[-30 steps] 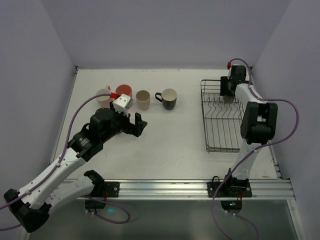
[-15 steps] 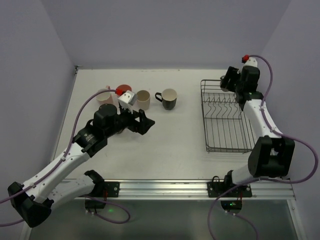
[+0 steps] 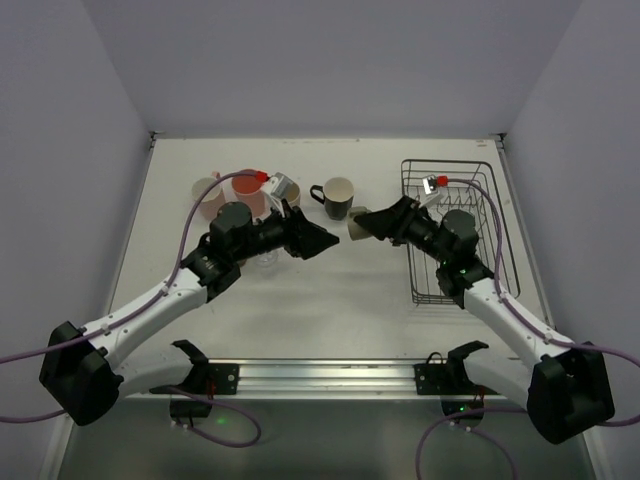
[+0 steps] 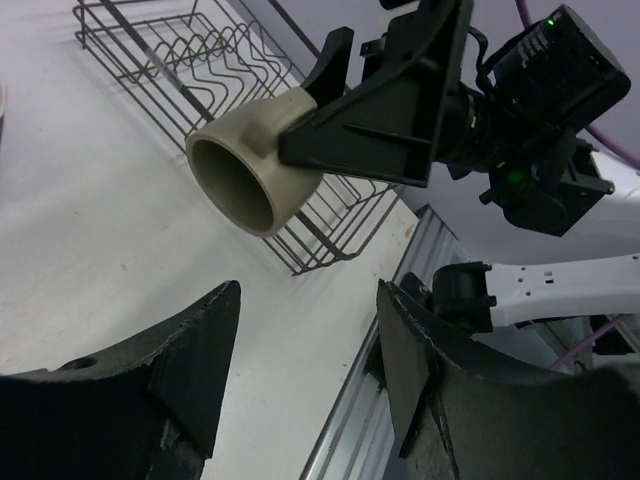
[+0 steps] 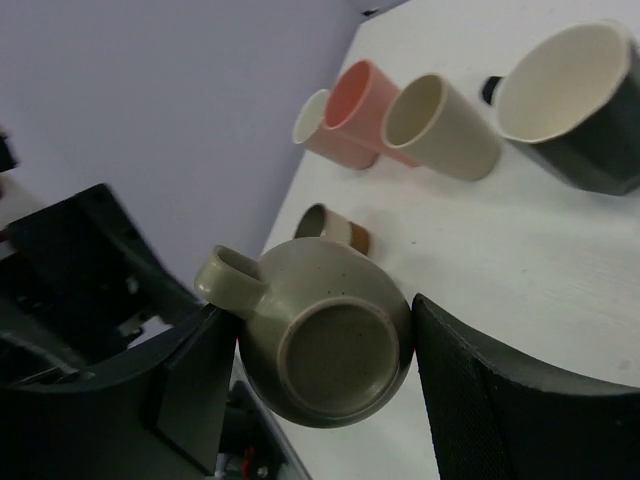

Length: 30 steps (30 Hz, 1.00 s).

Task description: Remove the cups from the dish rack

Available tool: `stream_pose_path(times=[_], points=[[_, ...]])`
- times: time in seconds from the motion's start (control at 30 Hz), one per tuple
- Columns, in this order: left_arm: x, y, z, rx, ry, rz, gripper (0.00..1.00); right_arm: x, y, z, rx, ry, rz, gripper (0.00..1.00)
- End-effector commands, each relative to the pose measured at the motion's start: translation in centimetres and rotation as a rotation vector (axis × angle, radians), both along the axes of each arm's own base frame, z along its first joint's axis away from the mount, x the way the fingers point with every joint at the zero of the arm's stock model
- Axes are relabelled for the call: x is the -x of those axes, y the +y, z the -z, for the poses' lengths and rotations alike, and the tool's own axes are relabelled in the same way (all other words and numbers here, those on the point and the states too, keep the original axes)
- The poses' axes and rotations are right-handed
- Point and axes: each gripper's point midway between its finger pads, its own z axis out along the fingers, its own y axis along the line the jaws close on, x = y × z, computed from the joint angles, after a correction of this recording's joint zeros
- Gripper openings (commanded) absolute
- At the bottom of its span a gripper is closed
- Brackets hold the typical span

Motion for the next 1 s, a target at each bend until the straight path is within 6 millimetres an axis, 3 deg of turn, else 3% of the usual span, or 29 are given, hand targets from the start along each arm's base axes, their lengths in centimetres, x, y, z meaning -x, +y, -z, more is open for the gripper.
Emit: stream_pose_path(times=[0.0, 0.33, 0.5, 0.6, 0.67, 0.73, 0.77, 0.83, 0.87, 0.9, 0.97], points=[[0.8, -1.3, -2.9, 0.136, -0.036, 0.069, 0.60, 3.1, 1.9, -7.3, -0.199, -0.186, -0.115, 0.34], [1.5, -2.9, -2.3, 0.148, -0.007, 0.156, 0.54, 5.3, 5.4, -5.5, -0.257, -0.114, -0.263, 0.34], [1.3, -3.1, -1.0, 0.115, 0.012, 0.148, 0.31, 5.7, 6.7, -5.6, -0.288, -0.098, -0.317, 0.35], [0.8, -2.7, -0.5, 0.082, 0.005, 0.115, 0.12, 5.7, 7.0, -5.5, -0.303, -0.089, -0.323, 0.35], [0.1, -2.2, -0.6, 0.052, -0.021, 0.067, 0.00, 5.6, 7.0, -5.3, -0.308, -0.080, -0.314, 0.50], [-0.6, -1.4, 0.4, -0.016, -0.023, 0.010, 0.00, 5.6, 6.8, -5.4, -0.304, -0.084, -0.306, 0.65], [-0.6, -0.8, 1.8, -0.075, 0.013, -0.010, 0.00, 5.5, 6.7, -5.1, -0.292, -0.083, -0.294, 0.76], [-1.8, 0.3, 2.3, -0.158, -0.013, -0.085, 0.00, 5.3, 6.4, -4.8, -0.272, -0.087, -0.270, 0.85], [-1.5, 1.3, 4.6, -0.252, 0.051, -0.104, 0.00, 5.1, 5.9, -4.5, -0.240, -0.091, -0.235, 0.94], [-2.1, 1.8, 4.5, -0.299, 0.029, -0.125, 0.00, 5.0, 5.6, -4.2, -0.217, -0.089, -0.214, 0.98], [-2.6, 3.3, 7.3, -0.437, 0.085, -0.174, 0.00, 4.8, 4.7, -3.3, -0.142, -0.091, -0.158, 0.99]])
